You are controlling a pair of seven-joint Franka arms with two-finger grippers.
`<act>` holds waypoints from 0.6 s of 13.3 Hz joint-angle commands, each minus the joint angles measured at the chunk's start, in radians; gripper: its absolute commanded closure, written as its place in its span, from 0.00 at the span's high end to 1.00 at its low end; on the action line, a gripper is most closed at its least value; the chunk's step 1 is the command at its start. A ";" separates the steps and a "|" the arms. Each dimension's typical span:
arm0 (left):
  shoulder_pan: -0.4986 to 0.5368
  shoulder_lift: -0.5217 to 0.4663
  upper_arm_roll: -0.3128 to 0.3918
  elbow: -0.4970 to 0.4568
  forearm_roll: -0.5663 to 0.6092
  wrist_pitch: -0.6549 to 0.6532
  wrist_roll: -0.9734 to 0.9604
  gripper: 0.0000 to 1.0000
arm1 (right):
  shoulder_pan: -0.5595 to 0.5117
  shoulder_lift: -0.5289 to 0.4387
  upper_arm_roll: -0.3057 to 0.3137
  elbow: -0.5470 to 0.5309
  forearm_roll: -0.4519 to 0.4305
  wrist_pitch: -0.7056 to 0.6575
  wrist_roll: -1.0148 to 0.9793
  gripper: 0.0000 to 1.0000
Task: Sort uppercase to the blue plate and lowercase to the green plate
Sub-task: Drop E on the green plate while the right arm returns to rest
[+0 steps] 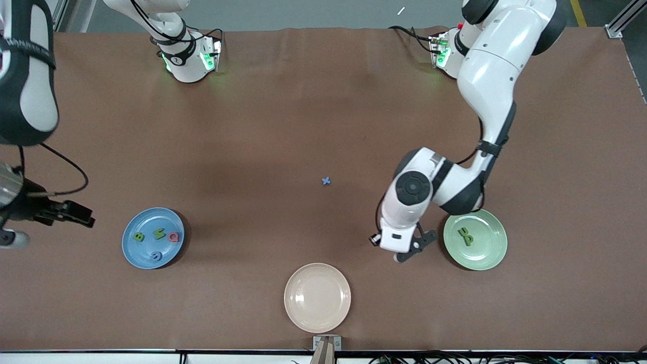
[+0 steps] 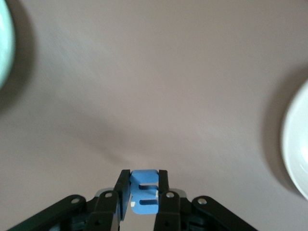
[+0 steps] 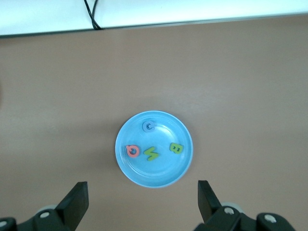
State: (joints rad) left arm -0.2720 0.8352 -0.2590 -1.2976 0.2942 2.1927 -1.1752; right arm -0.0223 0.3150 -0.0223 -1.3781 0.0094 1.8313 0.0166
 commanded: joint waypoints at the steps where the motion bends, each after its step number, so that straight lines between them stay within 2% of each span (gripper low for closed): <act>1: 0.080 -0.042 -0.010 -0.061 0.016 -0.011 0.073 0.02 | 0.027 -0.089 0.005 -0.007 -0.023 -0.070 0.029 1.00; 4: 0.175 -0.099 -0.008 -0.130 0.017 -0.011 0.230 0.02 | 0.025 -0.128 0.008 0.048 -0.013 -0.220 0.048 1.00; 6: 0.239 -0.143 -0.008 -0.196 0.019 -0.011 0.333 0.02 | 0.024 -0.181 0.007 0.009 -0.009 -0.227 0.049 1.00; 8: 0.312 -0.157 -0.009 -0.244 0.019 -0.011 0.440 0.03 | 0.018 -0.255 0.001 -0.080 0.019 -0.193 0.049 1.00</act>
State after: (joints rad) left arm -0.0157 0.7381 -0.2584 -1.4425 0.2954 2.1799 -0.8053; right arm 0.0063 0.1498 -0.0229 -1.3447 0.0074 1.6067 0.0492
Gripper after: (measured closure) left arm 0.727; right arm 0.000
